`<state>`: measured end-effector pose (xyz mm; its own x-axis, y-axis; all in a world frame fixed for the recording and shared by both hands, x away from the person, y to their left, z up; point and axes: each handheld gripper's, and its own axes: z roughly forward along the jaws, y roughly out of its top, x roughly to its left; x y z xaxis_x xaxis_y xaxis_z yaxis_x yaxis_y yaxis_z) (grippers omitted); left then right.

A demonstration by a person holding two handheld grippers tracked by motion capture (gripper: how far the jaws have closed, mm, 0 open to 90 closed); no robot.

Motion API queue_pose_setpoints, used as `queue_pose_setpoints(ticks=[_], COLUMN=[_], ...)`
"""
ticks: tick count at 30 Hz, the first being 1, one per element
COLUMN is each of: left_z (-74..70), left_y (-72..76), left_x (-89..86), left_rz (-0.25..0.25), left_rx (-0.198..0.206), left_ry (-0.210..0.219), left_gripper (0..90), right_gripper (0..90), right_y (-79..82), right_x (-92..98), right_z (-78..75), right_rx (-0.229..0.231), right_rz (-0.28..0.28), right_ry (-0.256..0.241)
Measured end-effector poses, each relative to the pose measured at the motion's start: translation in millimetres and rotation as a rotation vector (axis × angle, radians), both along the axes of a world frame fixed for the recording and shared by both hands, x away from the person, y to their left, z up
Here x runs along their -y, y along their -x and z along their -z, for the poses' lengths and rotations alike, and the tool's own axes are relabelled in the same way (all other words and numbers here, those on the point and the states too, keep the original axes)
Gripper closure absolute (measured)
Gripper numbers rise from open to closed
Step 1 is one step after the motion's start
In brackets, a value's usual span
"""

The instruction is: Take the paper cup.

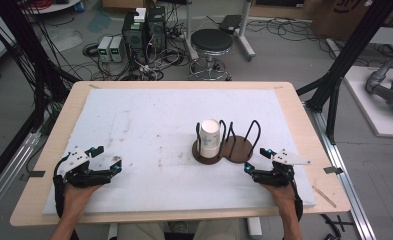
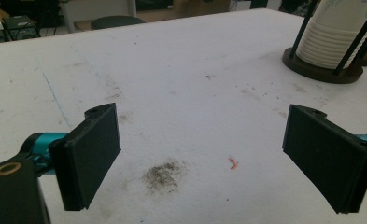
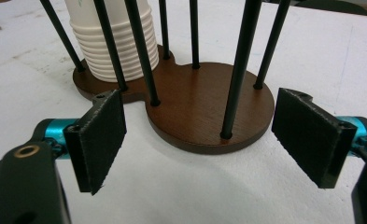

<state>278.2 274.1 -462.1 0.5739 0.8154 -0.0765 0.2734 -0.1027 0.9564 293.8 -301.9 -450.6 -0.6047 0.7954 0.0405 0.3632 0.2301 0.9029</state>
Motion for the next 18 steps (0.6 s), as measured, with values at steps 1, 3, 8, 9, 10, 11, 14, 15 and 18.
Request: queue_pose_setpoints(ticks=[1,3,8,9,10,11,14,15,18], left_z=[-0.1,-0.1,-0.2,-0.2,-0.1,-0.1,-0.2,-0.1,-0.2], left_y=[-0.3,-0.8,-0.3,-0.3,-0.2,-0.1,0.3,0.2,-0.3], left_x=[-0.2,0.1,-0.3,-0.3,-0.1,0.0,0.2,0.4,0.2], left_rz=[0.002,0.002,0.001,0.001,0.001,0.001,-0.001,-0.002,0.0], left_rx=[-0.003,-0.006,-0.003,-0.003,0.0,0.001,0.002,0.002,0.0], left_ry=[-0.002,-0.003,-0.003,-0.003,-0.002,-0.003,-0.006,-0.005,-0.007], left_gripper=[11.1,11.1,11.1,11.1,11.1,11.1,11.1,11.1,11.1], right_gripper=[18.0,18.1,18.0,18.1,18.1,18.0,18.1,18.1,18.1], right_y=[-0.1,-0.4,-0.4,-0.4,-0.4,-0.4,-0.5,-0.2,-0.2], right_x=[0.2,0.5,1.1,1.1,1.1,1.1,0.9,0.6,0.5], right_z=[-0.1,-0.1,-0.1,-0.1,-0.1,-0.2,-0.2,-0.2,-0.3], right_rx=[-0.005,-0.014,-0.007,-0.008,-0.008,-0.011,-0.008,-0.009,-0.009], right_rz=[-0.002,-0.006,-0.017,-0.018,-0.018,-0.017,-0.019,-0.02,-0.019], right_ry=[-0.004,-0.011,-0.009,-0.01,-0.01,-0.01,-0.01,-0.01,-0.009])
